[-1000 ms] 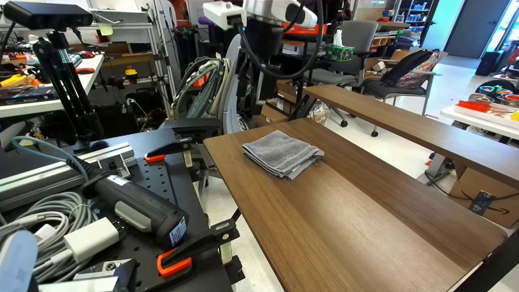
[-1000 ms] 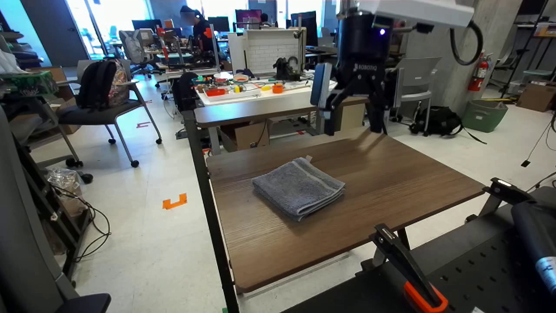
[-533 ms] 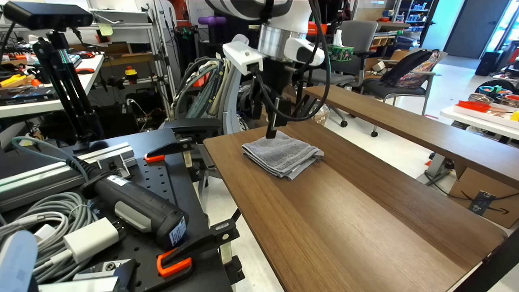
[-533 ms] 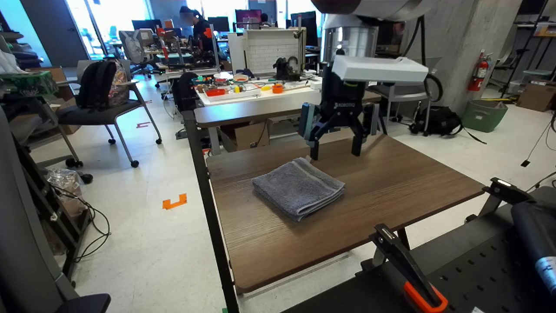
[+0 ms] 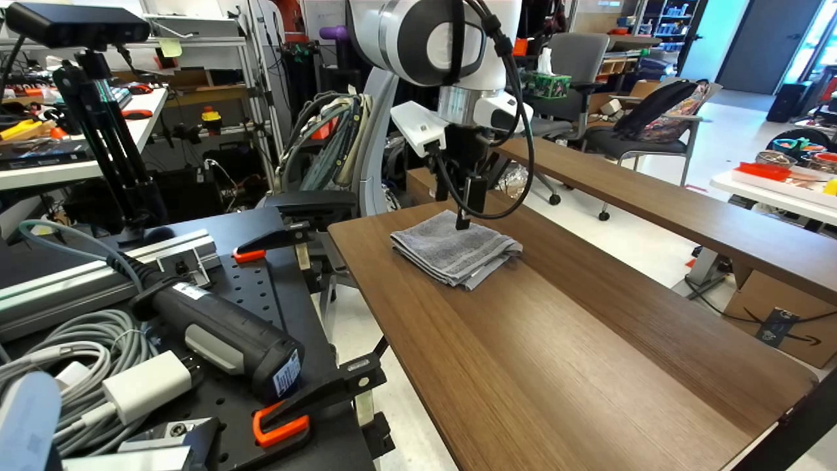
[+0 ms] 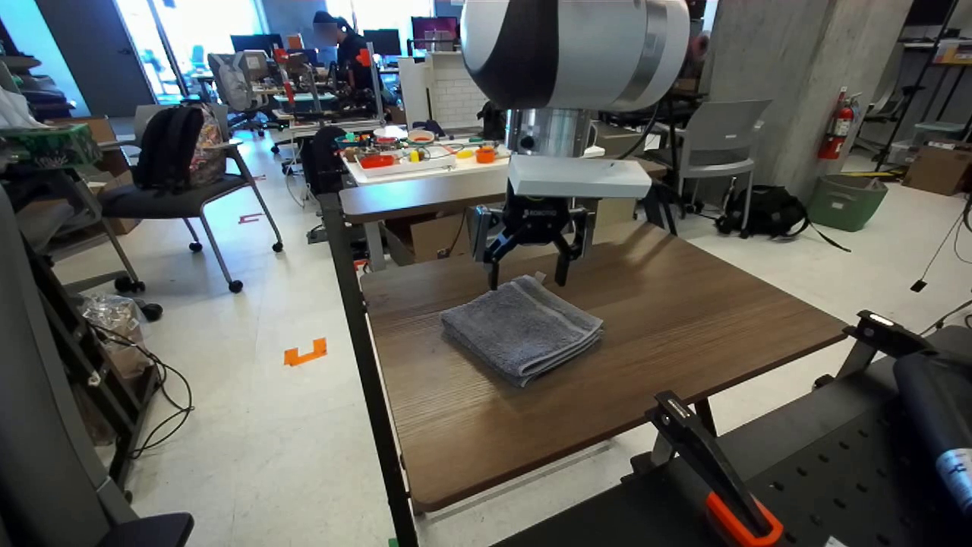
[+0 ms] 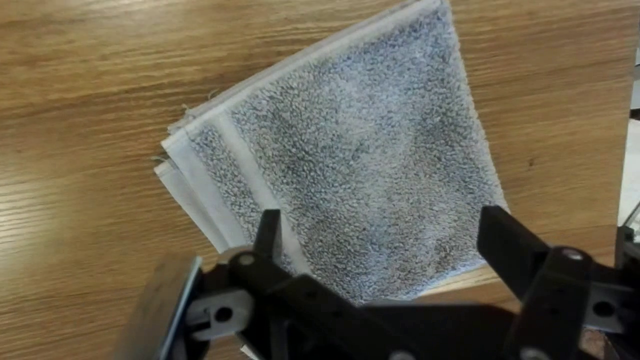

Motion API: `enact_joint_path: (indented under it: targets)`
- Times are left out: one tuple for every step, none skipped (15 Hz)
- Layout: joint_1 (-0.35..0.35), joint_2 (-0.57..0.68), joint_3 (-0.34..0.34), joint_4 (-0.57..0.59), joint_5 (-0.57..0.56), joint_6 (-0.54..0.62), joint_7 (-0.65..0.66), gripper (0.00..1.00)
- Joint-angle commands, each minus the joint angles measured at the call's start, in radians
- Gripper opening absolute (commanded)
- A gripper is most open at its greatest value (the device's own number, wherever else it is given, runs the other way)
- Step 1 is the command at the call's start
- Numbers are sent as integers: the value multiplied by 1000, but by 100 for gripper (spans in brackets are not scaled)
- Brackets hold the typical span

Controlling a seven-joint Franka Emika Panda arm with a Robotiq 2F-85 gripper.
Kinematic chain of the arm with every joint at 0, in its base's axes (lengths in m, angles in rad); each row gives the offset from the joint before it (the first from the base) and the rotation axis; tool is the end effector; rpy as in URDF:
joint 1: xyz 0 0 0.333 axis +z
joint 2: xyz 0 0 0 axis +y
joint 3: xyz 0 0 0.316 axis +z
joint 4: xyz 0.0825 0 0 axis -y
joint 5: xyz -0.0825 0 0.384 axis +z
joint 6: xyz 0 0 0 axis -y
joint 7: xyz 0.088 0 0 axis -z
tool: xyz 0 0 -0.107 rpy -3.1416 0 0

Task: Move the grey towel to the right then push it to the left

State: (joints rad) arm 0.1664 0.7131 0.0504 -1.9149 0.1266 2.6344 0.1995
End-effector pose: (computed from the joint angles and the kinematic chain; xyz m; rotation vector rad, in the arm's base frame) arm 0.6046 0.1294 0.1180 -3.0434 0.1609 0.0212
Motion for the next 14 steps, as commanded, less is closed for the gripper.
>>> enact_joint_path:
  targets:
    - [18,85,-9,104,-11,23,28,100]
    - [21,102,-13,123,-13,27,30,100]
    - [24,119,-19,143,-17,29,33,100]
    - [25,136,-22,162,-18,27,35,100]
    - [24,151,-24,179,-18,24,35,100]
    - [27,167,-31,196,-22,24,37,100]
    - [30,182,-40,214,-26,16,42,100]
    - [31,197,-47,229,-28,14,45,100]
    - [33,211,-56,243,-30,9,49,100]
    - [35,225,-66,257,-32,4,54,100]
    - [35,236,-74,267,-33,0,58,100]
    - [36,246,-84,277,-36,-3,63,100]
    - [36,254,-92,286,-37,-11,68,100]
    - [33,259,-98,293,-36,-18,71,100]
